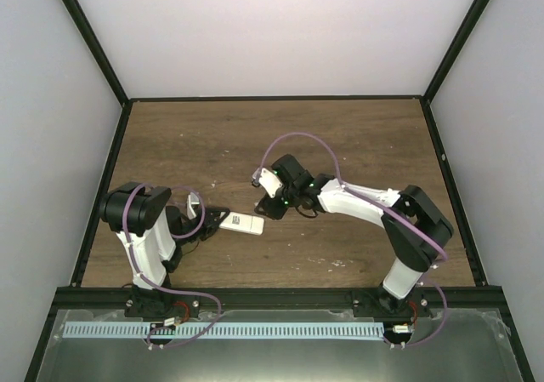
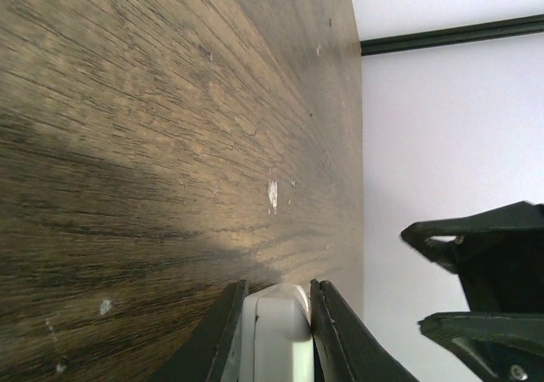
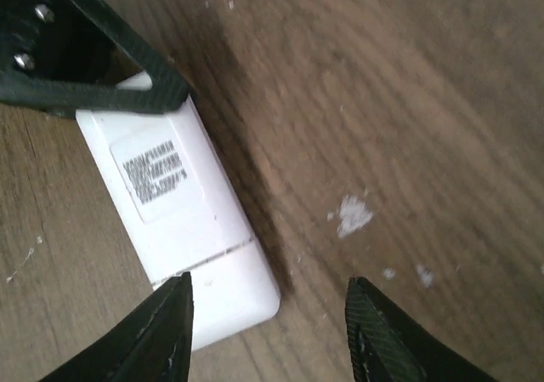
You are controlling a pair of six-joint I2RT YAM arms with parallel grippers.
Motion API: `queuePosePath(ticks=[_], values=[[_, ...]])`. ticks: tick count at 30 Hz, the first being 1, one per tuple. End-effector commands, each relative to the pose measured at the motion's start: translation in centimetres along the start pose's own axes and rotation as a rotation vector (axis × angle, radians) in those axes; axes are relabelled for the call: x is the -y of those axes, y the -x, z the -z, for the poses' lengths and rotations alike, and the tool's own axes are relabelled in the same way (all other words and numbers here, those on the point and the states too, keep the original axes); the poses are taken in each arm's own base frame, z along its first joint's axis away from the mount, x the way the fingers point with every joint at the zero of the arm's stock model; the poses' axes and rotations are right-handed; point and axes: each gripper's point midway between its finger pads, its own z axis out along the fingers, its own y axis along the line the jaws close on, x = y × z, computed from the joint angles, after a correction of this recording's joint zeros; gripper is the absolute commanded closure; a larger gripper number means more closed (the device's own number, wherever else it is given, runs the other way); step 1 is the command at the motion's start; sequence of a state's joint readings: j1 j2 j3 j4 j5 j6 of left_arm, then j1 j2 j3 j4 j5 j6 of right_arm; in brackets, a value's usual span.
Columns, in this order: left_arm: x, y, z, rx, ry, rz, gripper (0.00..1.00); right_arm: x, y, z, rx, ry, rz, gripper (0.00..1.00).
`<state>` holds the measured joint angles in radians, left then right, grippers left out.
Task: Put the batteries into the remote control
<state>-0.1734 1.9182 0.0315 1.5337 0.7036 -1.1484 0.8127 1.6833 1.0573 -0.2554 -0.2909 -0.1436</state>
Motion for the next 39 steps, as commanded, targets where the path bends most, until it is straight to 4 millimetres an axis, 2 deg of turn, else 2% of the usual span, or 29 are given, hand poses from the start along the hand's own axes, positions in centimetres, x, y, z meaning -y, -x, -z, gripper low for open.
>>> queuePosePath(ticks=[1,3,6,10,18,24,35,39], values=[[0.7,0.4,0.2,0.03,-0.024,-0.073,0.94,-0.2,-4.5,-0.8,-0.128,0.021,-0.255,0.55],[0.6,0.4,0.2,0.029,-0.022,-0.072,0.94,-0.6,-5.6,-1.3,-0.149,0.064,-0.359,0.6],[0.5,0.3,0.2,0.03,-0.019,-0.07,0.94,-1.7,-6.1,-1.6,-0.131,0.141,-0.449,0.63],[0.5,0.3,0.3,0.031,-0.017,-0.068,0.94,-2.8,-5.7,-1.7,-0.122,0.209,-0.512,0.65],[0.5,0.3,0.2,0.031,-0.018,-0.069,0.94,-3.6,-5.0,-1.9,-0.103,0.276,-0.544,0.65],[0.4,0.4,0.1,0.031,-0.015,-0.066,0.94,-2.9,-6.1,-2.8,-0.149,0.232,-0.578,0.65],[-0.1,0.2,0.0,0.022,-0.004,-0.054,0.94,-2.5,-6.0,-4.4,-0.143,0.244,-0.577,0.64],[0.0,0.2,0.0,0.02,-0.007,-0.057,0.94,-2.4,-6.0,-4.9,-0.149,0.245,-0.573,0.67]])
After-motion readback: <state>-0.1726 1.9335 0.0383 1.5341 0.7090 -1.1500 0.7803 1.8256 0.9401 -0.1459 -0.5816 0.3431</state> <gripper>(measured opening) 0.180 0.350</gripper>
